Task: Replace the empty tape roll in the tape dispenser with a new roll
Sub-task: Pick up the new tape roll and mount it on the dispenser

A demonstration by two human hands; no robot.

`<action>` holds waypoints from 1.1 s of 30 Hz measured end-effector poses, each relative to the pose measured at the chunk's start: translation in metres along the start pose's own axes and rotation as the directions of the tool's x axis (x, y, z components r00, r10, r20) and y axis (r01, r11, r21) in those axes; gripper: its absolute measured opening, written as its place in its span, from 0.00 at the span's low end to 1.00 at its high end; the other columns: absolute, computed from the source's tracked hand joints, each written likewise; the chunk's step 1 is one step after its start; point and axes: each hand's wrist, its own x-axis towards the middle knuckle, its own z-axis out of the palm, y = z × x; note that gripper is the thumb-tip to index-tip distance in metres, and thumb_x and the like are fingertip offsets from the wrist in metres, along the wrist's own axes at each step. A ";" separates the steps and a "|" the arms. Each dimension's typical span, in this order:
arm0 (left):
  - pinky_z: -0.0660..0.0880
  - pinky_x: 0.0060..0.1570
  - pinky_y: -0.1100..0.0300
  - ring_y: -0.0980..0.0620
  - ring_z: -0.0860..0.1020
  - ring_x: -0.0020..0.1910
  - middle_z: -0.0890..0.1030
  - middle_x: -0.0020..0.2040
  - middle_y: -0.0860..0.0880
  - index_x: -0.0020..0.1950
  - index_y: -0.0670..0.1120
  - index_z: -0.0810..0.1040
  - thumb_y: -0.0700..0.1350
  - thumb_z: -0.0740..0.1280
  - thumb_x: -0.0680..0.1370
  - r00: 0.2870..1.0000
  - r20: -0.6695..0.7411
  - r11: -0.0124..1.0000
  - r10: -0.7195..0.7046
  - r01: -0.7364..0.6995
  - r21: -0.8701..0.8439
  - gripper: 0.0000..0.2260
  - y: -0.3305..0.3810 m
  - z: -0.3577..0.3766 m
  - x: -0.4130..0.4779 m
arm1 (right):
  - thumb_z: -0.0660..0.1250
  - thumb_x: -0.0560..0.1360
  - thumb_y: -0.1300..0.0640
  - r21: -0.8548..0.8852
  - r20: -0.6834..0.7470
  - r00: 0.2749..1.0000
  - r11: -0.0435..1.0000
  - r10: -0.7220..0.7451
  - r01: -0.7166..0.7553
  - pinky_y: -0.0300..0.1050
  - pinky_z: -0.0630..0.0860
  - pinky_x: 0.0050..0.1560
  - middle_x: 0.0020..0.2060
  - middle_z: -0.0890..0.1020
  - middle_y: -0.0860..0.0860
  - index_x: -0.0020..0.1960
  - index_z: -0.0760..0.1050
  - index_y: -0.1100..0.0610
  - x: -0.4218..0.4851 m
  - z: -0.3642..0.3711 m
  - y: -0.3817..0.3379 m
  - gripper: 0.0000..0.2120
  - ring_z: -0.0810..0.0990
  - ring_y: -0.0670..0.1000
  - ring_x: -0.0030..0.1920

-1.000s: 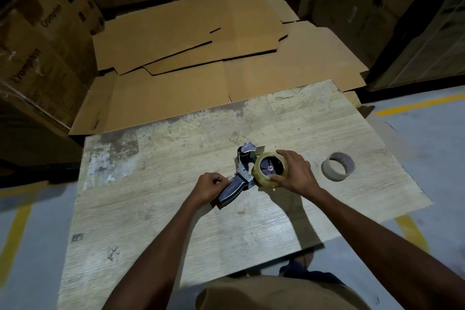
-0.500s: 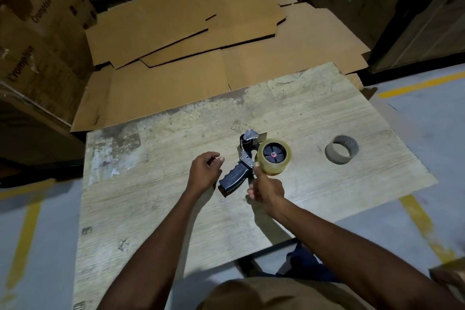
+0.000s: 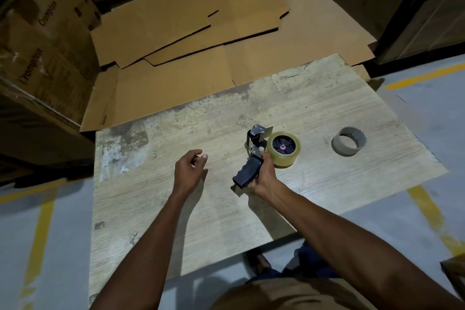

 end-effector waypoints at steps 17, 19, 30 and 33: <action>0.75 0.51 0.57 0.57 0.80 0.51 0.83 0.49 0.53 0.60 0.46 0.84 0.49 0.71 0.81 0.963 0.094 0.968 0.252 -0.251 -0.022 0.11 0.062 0.022 0.010 | 0.57 0.79 0.28 -0.318 0.109 0.984 0.933 -0.142 0.170 0.40 0.67 0.23 0.29 0.71 0.54 0.49 0.76 0.60 -0.045 -0.050 -0.054 0.34 0.70 0.51 0.25; 0.75 0.51 0.55 0.57 0.79 0.52 0.82 0.50 0.54 0.59 0.46 0.84 0.49 0.71 0.81 0.944 0.089 0.948 0.318 -0.317 -0.026 0.10 0.074 0.027 0.013 | 0.57 0.79 0.29 -0.343 0.171 0.978 0.923 -0.122 0.175 0.39 0.68 0.22 0.29 0.72 0.55 0.50 0.77 0.61 -0.063 -0.048 -0.069 0.33 0.72 0.51 0.24; 0.57 0.69 0.46 0.43 0.59 0.76 0.69 0.73 0.48 0.67 0.57 0.80 0.52 0.65 0.84 0.721 0.324 0.669 0.612 -0.691 0.274 0.13 0.150 0.032 0.030 | 0.63 0.80 0.35 -0.428 0.270 0.961 0.885 -0.066 0.181 0.43 0.74 0.24 0.32 0.76 0.57 0.62 0.76 0.65 -0.089 -0.034 -0.089 0.32 0.75 0.51 0.26; 0.51 0.73 0.45 0.43 0.53 0.78 0.63 0.78 0.49 0.70 0.60 0.78 0.54 0.62 0.84 0.687 0.449 0.616 0.572 -0.721 0.317 0.14 0.170 0.033 0.033 | 0.64 0.79 0.35 -0.427 0.259 0.965 0.892 -0.040 0.151 0.43 0.76 0.23 0.32 0.77 0.57 0.63 0.75 0.66 -0.089 -0.033 -0.093 0.33 0.77 0.51 0.26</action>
